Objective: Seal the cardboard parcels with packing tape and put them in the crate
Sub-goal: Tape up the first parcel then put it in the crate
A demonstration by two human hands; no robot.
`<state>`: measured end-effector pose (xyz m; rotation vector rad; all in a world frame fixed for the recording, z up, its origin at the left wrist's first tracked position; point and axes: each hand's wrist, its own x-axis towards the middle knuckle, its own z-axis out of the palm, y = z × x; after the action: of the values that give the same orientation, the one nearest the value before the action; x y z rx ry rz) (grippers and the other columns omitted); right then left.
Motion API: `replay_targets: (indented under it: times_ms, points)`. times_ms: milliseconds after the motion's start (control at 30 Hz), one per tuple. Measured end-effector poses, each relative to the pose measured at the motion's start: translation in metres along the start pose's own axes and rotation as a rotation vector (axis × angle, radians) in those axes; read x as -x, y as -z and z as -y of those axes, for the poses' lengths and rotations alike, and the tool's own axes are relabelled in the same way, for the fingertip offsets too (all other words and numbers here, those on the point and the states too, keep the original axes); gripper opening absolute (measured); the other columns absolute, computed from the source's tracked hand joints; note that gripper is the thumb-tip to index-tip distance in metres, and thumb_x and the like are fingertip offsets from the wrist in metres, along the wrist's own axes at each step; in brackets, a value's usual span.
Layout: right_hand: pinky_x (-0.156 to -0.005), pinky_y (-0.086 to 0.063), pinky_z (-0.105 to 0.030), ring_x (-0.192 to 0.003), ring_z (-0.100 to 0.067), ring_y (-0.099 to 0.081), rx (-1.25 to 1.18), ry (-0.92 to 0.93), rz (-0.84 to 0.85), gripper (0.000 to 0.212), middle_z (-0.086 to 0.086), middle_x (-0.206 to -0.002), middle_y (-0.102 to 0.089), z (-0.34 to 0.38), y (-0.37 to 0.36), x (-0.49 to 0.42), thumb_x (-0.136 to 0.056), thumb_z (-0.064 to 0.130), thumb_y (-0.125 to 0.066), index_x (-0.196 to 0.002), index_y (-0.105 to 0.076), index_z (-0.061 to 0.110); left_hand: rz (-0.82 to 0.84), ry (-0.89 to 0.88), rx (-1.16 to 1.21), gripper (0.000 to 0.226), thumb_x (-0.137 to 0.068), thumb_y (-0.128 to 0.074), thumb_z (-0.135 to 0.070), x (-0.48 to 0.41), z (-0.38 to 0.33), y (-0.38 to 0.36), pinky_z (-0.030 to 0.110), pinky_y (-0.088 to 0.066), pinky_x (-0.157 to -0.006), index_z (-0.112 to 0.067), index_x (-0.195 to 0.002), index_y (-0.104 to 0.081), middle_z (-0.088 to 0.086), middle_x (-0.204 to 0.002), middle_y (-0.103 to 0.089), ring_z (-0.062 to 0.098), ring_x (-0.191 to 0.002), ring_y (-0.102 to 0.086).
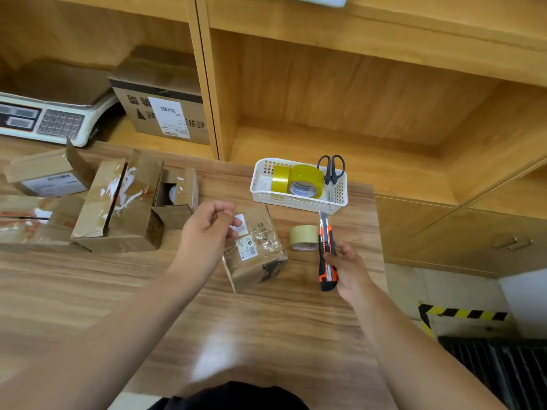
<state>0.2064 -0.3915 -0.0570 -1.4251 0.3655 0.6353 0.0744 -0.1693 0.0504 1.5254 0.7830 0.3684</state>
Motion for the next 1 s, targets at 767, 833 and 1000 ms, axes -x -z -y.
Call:
replay_targets:
  times_ms: [767,833,1000]
  points:
    - [-0.055,-0.042,-0.031,-0.063,-0.021,-0.053,0.132,-0.125,-0.417,0.022,-0.009,-0.080,-0.057,-0.038,0.029,-0.026,-0.089,-0.007,-0.048,-0.076,-0.052,0.011,-0.151,-0.049,-0.134,0.023,-0.088,-0.060,-0.009,0.003,0.027,0.011,0.023,-0.045,-0.071,-0.021,-0.107,-0.055,-0.005,-0.090,-0.062,0.007,-0.070,-0.051]
    - [-0.054,-0.040,-0.030,-0.063,-0.023,-0.053,0.204,-0.112,-0.448,0.022,-0.010,-0.079,-0.058,-0.038,0.029,-0.024,-0.088,-0.004,-0.051,-0.072,-0.051,0.012,-0.162,-0.042,-0.157,0.027,-0.086,-0.063,-0.010,0.000,0.032,0.015,0.018,-0.044,-0.069,-0.019,-0.110,-0.055,-0.008,-0.092,-0.059,0.002,-0.067,-0.050]
    - [-0.067,-0.047,-0.036,-0.099,-0.038,-0.056,0.687,0.108,-0.666,0.017,-0.019,-0.107,-0.057,-0.031,0.009,-0.011,-0.084,0.005,-0.051,-0.097,-0.062,0.005,-0.065,-0.038,-0.284,0.068,-0.075,-0.079,-0.020,-0.012,0.050,0.025,0.025,-0.046,-0.088,-0.013,-0.132,-0.043,-0.003,-0.119,-0.047,0.009,-0.104,-0.051]
